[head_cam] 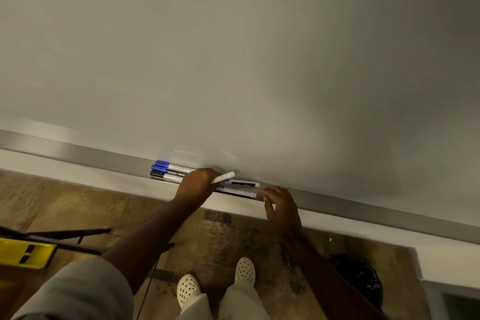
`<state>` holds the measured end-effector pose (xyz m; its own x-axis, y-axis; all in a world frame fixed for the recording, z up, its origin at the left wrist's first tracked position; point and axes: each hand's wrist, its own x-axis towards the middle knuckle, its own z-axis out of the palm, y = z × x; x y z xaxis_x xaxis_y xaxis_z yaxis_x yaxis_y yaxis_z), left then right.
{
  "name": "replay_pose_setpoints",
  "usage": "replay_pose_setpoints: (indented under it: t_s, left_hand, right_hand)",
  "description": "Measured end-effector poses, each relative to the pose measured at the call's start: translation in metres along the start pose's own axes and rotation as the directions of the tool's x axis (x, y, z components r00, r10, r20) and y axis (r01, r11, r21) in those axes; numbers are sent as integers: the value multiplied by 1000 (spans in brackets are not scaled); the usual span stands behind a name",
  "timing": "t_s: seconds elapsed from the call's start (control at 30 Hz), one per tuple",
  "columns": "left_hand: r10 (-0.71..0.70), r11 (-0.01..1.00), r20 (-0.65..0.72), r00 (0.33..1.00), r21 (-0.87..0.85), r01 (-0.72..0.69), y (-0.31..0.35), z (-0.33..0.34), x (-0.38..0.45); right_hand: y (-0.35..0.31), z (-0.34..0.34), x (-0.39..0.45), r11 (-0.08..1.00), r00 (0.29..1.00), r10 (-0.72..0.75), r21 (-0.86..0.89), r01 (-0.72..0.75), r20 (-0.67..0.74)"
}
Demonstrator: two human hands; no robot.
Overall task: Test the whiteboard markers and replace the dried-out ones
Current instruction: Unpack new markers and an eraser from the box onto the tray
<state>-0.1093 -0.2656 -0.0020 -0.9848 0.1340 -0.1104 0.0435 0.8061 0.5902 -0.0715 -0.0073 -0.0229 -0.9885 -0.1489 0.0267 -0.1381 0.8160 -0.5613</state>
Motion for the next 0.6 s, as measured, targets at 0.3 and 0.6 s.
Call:
replay_pose_setpoints:
  t_s: [0.3, 0.6]
  left_hand:
    - [158, 806, 238, 958, 529, -264, 1, 10, 17]
    - [168, 724, 328, 930, 599, -342, 8, 6, 23]
  right_hand:
    - [-7, 5, 8, 999, 999, -36, 32, 36, -8]
    - [-36, 14, 34, 968, 971, -236, -83, 239, 47]
